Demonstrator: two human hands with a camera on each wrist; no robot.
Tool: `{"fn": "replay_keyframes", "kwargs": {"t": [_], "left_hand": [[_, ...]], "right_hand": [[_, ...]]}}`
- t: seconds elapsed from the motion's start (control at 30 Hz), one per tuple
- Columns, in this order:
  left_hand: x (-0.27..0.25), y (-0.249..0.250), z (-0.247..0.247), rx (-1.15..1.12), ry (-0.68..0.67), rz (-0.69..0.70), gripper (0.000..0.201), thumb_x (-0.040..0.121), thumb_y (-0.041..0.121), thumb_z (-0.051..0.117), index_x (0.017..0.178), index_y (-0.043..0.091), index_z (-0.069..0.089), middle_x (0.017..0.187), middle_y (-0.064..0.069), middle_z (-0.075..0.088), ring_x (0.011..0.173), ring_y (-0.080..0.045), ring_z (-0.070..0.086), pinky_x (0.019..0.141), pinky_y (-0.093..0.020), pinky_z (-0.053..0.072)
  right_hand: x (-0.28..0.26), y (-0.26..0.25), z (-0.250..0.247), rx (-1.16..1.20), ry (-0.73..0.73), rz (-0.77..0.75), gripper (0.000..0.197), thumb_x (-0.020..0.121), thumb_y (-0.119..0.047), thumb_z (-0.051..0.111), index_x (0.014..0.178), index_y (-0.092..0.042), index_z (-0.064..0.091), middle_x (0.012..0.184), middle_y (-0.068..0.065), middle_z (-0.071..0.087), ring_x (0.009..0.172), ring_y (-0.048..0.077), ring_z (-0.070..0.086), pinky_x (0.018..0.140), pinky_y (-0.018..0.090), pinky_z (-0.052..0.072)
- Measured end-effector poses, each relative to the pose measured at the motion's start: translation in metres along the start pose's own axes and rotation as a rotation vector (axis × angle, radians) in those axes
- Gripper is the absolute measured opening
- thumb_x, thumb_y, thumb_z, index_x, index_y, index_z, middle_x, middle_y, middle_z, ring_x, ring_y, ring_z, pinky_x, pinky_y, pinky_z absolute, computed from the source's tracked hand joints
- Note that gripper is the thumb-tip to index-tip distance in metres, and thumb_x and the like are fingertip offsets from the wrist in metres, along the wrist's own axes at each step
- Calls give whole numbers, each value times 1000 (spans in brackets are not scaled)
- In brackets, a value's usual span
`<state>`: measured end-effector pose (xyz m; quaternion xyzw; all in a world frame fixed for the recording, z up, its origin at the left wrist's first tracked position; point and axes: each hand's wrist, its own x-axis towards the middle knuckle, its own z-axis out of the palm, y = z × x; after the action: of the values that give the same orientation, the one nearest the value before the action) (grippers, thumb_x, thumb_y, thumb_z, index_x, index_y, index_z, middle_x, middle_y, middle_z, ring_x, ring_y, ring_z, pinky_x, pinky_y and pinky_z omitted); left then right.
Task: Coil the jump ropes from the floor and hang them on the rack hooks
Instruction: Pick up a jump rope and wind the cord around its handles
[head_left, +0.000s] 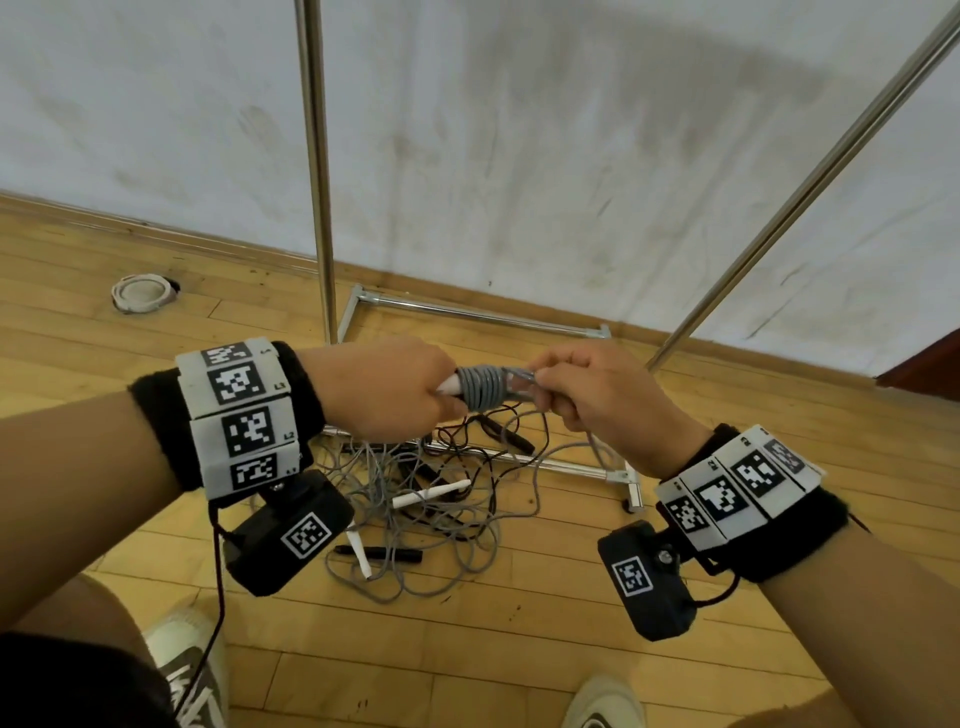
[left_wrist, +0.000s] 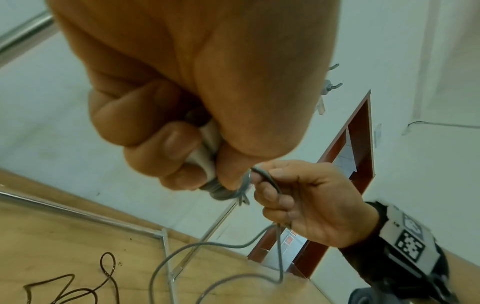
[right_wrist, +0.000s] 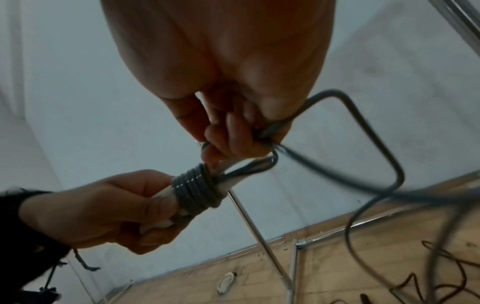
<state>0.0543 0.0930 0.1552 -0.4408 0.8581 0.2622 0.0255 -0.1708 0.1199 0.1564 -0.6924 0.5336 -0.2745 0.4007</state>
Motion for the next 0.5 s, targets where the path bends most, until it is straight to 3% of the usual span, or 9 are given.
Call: {"fn": "replay_keyframes", "kwargs": {"t": [0.07,0.2,0.33,0.43,0.5], "left_hand": [[3,-1,-1,-38,99,-12,27,99,40,50,76,26,51,68,4,56,54,-7,49,52,-22,35],[4,-3,-5,-143,236,1,28,98,41,50,75,25,51,64,4,55,49,-5,48,47,-17,34],[1,-3,-9,-198,284,24,26,97,39,51,76,23,52,63,4,54,48,-2,48,46,-16,34],[-3,0,-11,-239,308,41,28,97,37,53,74,20,53,61,4,54,47,-4,46,46,-19,37],[-5,2,-12,-291,302,61,28,97,35,53,74,19,53,57,6,53,46,-4,45,44,-20,39]], "right_hand": [[-1,-2,3,93,26,1,20,98,-6,51,94,-5,70,68,-2,67,55,10,46,49,21,38],[-1,-2,11,187,130,-37,14,97,-11,57,88,-8,68,67,-1,69,53,7,50,52,21,43],[-2,2,18,253,182,-53,14,97,-15,60,91,-6,70,65,4,70,49,9,49,46,20,41],[-5,6,20,189,200,-83,23,98,-26,58,86,-13,72,61,1,67,47,8,50,46,19,41],[-6,8,22,174,172,-105,24,101,-23,53,91,-16,73,63,-1,64,51,10,50,48,21,43]]}}
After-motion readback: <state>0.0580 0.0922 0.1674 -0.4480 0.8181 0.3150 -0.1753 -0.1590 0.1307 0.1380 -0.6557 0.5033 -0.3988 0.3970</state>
